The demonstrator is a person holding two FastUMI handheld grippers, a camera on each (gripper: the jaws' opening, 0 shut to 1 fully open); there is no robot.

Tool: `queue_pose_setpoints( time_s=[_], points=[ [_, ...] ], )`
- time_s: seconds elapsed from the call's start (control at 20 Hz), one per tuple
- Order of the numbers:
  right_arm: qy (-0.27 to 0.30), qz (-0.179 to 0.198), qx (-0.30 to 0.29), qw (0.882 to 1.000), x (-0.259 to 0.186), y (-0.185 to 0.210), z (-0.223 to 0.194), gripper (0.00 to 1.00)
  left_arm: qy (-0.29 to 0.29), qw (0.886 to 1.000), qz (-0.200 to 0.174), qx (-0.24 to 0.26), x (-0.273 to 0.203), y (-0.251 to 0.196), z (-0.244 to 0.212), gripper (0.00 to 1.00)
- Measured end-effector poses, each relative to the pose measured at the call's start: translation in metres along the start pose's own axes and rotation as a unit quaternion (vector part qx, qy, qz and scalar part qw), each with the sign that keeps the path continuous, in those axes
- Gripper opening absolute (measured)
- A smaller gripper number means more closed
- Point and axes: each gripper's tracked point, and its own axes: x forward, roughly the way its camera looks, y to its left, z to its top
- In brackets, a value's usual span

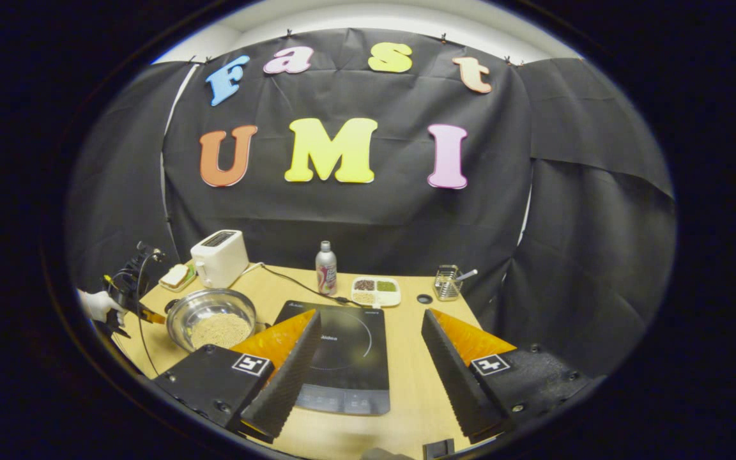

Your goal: First push the handle of the pot to place it horizontally, then grasp the pot with both hands and set it on the induction cooktop.

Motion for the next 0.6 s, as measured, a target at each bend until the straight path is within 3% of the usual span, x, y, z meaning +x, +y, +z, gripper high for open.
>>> queue_pose_setpoints(
  time_s=[0.4,0.45,0.55,0.6],
  points=[
    [0.022,0.069,-0.004,0.997,0.023,0.054,-0.018,0.98,-0.081,0.997,0.014,-0.012,-0.043,-0.005,0.012,0.0],
    [0.022,0.077,-0.006,0.997,0.025,0.06,-0.019,0.98,-0.089,0.996,0.013,-0.019,-0.048,-0.003,0.014,0.11],
    [0.023,0.088,-0.011,0.996,0.028,0.068,-0.02,0.99,-0.105,0.994,0.002,-0.03,-0.053,-0.004,0.02,0.22],
    [0.026,0.093,-0.012,0.995,0.03,0.072,-0.021,0.97,-0.107,0.994,0.002,-0.036,-0.055,-0.001,0.022,0.4]
  ],
)
